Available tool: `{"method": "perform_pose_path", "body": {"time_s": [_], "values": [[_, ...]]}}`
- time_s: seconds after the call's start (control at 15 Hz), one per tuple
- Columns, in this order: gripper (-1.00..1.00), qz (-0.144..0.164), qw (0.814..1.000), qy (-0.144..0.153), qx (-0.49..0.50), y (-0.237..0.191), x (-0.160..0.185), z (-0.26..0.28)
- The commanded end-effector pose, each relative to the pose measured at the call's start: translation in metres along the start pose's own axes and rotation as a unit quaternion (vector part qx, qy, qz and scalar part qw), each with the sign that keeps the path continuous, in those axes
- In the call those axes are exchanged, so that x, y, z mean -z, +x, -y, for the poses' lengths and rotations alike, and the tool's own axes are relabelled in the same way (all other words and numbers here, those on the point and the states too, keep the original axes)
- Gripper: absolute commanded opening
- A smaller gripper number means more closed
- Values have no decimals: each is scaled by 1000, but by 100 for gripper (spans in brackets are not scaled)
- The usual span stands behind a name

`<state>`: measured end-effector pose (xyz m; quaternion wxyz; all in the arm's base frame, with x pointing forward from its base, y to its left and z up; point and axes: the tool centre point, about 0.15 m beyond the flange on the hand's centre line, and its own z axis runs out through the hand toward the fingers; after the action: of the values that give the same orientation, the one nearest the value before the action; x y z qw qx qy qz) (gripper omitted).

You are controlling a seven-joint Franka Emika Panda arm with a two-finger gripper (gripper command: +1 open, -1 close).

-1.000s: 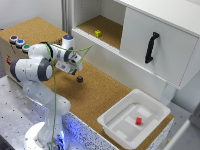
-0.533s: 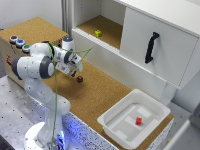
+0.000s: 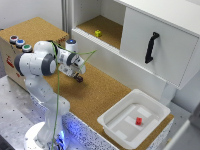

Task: Sweep the purple block to the right

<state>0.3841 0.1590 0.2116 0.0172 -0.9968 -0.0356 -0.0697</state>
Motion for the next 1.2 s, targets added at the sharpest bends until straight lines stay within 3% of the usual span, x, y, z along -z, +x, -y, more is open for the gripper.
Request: {"method": "perform_pose_path", "body": {"time_s": [0.0, 0.33, 0.8, 1.13], "values": [[-100, 2, 1000, -23, -10, 27, -18, -36], [-100, 1, 999, -33, -39, 35, -13, -66], [-100, -8, 1000, 19, -17, 28, 17, -36], [-100, 16, 999, 16, 38, 4, 15, -23]]}}
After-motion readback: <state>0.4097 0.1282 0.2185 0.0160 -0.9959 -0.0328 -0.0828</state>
